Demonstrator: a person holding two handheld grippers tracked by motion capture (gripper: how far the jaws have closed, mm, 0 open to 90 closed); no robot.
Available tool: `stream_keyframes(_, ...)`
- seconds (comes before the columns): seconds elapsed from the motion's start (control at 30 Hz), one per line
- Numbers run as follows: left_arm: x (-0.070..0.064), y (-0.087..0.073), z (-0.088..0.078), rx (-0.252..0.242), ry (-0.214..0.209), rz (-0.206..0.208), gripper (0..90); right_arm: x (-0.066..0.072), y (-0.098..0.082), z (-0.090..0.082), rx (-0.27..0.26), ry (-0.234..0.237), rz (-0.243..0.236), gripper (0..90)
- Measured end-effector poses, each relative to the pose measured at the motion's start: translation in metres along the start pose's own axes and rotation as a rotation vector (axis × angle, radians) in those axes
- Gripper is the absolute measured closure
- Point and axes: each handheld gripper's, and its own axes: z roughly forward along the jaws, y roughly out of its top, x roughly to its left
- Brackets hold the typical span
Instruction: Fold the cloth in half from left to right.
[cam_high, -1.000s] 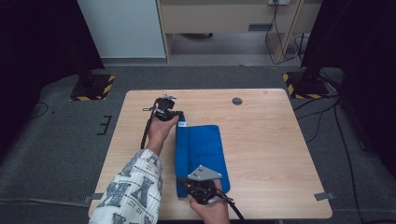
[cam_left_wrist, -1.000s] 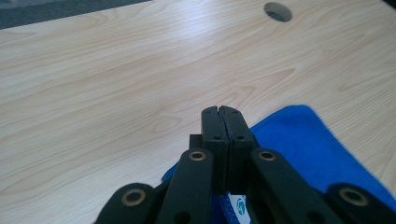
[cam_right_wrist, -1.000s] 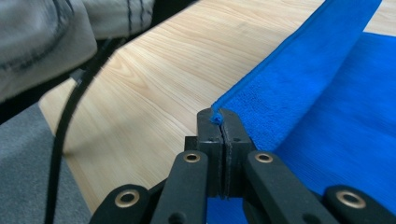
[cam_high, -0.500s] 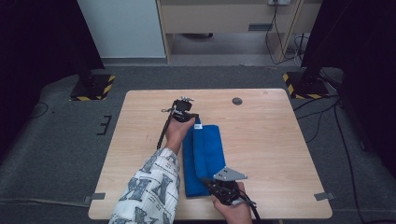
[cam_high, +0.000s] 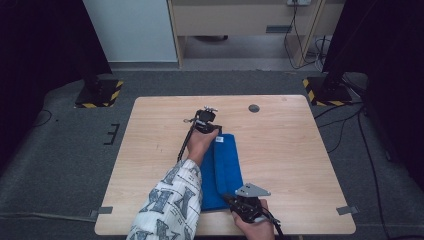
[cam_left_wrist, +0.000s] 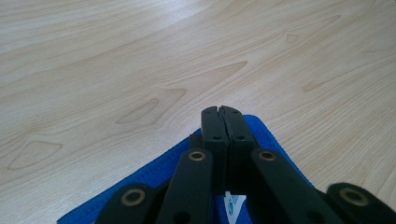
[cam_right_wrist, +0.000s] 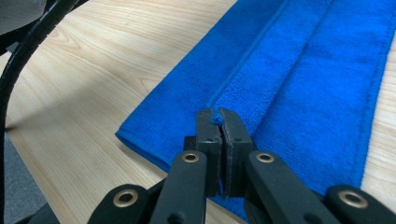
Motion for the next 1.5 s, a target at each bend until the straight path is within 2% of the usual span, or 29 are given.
stream_keyframes(0.23, -0.004, -0.001, 0.007, 0.008, -0.004, -0.004, 88.6, -0.008, -0.007, -0.005, 0.008, -0.006, 0.029, 87.7)
stream_keyframes(0.47, -0.002, 0.0, 0.009, 0.015, 0.001, -0.018, 88.6, -0.008, -0.009, -0.009, 0.004, 0.007, 0.052, 88.0)
stream_keyframes(0.57, -0.004, -0.001, 0.012, 0.012, -0.009, -0.022, 88.4, -0.009, -0.009, -0.01, 0.004, 0.007, 0.055, 86.4)
stream_keyframes(0.67, -0.005, -0.002, 0.015, 0.007, -0.039, -0.028, 81.4, -0.014, -0.01, -0.009, 0.014, -0.023, 0.068, 77.8)
stream_keyframes(0.73, -0.008, -0.002, 0.015, -0.003, -0.037, -0.015, 76.0, -0.018, -0.012, -0.01, 0.019, -0.047, 0.086, 69.7)
stream_keyframes(0.77, -0.008, -0.002, 0.015, -0.01, -0.043, -0.016, 71.5, -0.02, -0.013, -0.01, 0.023, -0.056, 0.107, 67.9)
stream_keyframes(0.83, -0.009, -0.001, 0.014, -0.016, -0.049, -0.014, 66.8, -0.024, -0.014, -0.011, 0.028, -0.068, 0.113, 65.1)
stream_keyframes(0.93, -0.01, -0.001, 0.014, -0.034, -0.071, -0.042, 60.1, -0.027, -0.016, -0.012, 0.045, -0.083, 0.129, 59.1)
stream_keyframes(1.07, -0.012, 0.0, 0.011, -0.043, -0.061, -0.016, 54.9, -0.031, -0.018, -0.013, 0.056, -0.094, 0.148, 48.3)
stream_keyframes(1.23, -0.016, 0.001, 0.005, -0.052, -0.035, 0.03, 45.9, -0.036, -0.017, -0.013, 0.064, -0.096, 0.141, 36.2)
stream_keyframes(1.5, -0.022, -0.003, -0.006, -0.052, -0.035, 0.081, 32.5, -0.044, -0.014, -0.008, 0.065, -0.101, 0.112, 26.6)
